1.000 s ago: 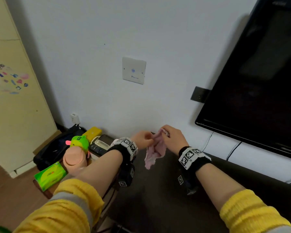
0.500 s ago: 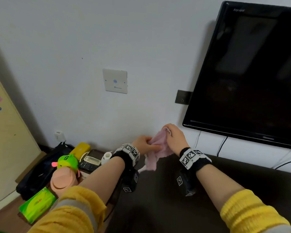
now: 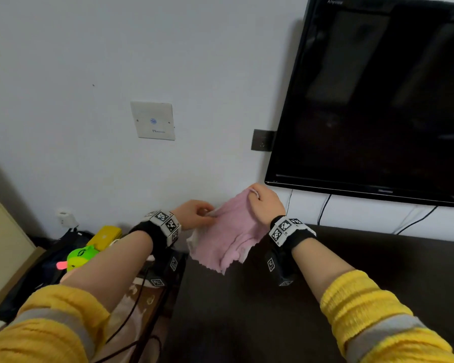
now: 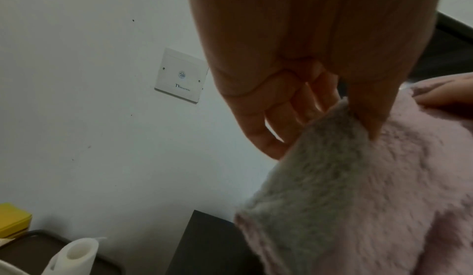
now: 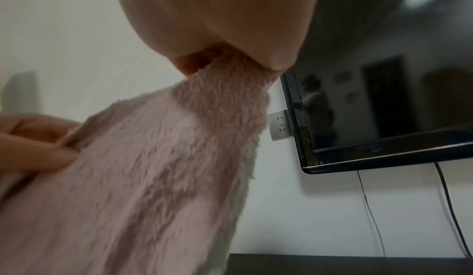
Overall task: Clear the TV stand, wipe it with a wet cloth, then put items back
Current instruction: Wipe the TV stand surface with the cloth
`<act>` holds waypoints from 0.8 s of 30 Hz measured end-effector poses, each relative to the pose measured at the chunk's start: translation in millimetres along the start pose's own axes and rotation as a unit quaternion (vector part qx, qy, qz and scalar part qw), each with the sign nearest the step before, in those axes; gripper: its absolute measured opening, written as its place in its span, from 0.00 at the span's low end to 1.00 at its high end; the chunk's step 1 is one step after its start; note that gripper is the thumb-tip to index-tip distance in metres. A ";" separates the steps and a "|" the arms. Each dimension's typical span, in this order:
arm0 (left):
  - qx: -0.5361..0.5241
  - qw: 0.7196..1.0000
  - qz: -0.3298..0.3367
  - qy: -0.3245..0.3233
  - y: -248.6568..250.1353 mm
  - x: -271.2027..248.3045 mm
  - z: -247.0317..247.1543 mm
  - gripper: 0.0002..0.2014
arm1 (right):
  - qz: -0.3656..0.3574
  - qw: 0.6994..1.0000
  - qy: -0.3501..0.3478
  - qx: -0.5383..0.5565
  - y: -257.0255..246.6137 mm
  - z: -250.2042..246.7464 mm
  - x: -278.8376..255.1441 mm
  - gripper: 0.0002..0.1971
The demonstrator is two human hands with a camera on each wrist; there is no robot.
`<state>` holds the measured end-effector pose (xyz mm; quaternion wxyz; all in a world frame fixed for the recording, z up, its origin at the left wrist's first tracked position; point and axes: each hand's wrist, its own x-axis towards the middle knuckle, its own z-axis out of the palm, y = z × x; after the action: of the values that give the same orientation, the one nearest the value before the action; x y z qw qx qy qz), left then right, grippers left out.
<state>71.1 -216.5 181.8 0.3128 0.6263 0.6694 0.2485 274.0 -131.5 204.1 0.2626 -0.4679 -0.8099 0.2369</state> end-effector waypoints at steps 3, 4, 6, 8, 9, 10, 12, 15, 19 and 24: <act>0.062 0.998 -0.012 -0.008 -0.2 -2.4 -4.2 0.09 | -0.016 0.997 0.033 -0.074 -2.7 4.8 -7.6 0.09; 0.094 0.995 -0.020 -0.012 0.3 -2.5 -4.4 0.08 | -0.021 0.995 0.040 -0.088 -4.3 7.7 -8.8 0.09; 0.145 0.988 -0.044 -0.009 -1.4 -1.5 -4.9 0.07 | -0.017 0.994 0.044 -0.100 -5.9 12.6 -10.6 0.11; 0.167 0.984 -0.063 0.004 -7.8 -1.4 -8.7 0.08 | -0.002 0.993 0.047 -0.111 -3.1 15.7 -11.3 0.13; 0.171 0.983 -0.068 0.012 -11.1 -2.3 -10.6 0.10 | 0.006 0.992 0.050 -0.117 -0.7 16.3 -12.2 0.14; 0.171 0.983 -0.070 0.021 -15.4 -2.8 -11.5 0.11 | 0.015 0.991 0.048 -0.123 1.9 17.0 -13.2 0.14; 0.150 0.985 -0.073 0.031 -23.4 -1.8 -10.7 0.12 | 0.033 0.991 0.024 -0.124 7.9 19.4 -14.4 0.15; 0.065 0.992 -0.080 0.067 -28.0 5.8 -5.3 0.08 | 0.081 0.991 -0.037 -0.102 17.0 21.2 -17.1 0.15; -0.035 0.981 -0.039 0.186 -27.1 15.0 1.1 0.08 | 0.087 0.990 0.080 -0.077 23.4 21.4 -24.6 0.14; 0.031 0.988 -0.041 0.142 -33.1 18.4 6.2 0.08 | 0.115 0.988 0.015 -0.105 30.6 30.2 -27.4 0.12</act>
<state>52.6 -201.7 151.7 0.2048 0.5660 0.7395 0.3014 285.4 -146.1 156.6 0.1952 -0.5861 -0.7673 0.1720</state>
